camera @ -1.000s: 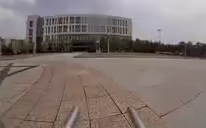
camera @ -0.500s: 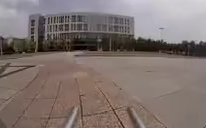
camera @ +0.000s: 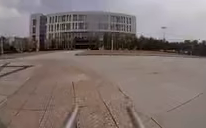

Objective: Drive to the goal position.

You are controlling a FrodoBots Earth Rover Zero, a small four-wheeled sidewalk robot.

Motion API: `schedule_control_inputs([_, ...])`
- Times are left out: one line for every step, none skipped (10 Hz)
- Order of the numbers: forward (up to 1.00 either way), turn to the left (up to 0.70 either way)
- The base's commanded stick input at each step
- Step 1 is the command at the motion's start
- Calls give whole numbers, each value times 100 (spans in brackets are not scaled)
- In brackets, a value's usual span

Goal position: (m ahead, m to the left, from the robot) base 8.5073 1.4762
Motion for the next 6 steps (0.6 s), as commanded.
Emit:
schedule_control_inputs([69, 0])
schedule_control_inputs([69, 0])
schedule_control_inputs([69, 0])
schedule_control_inputs([69, 0])
schedule_control_inputs([69, 0])
schedule_control_inputs([69, 0])
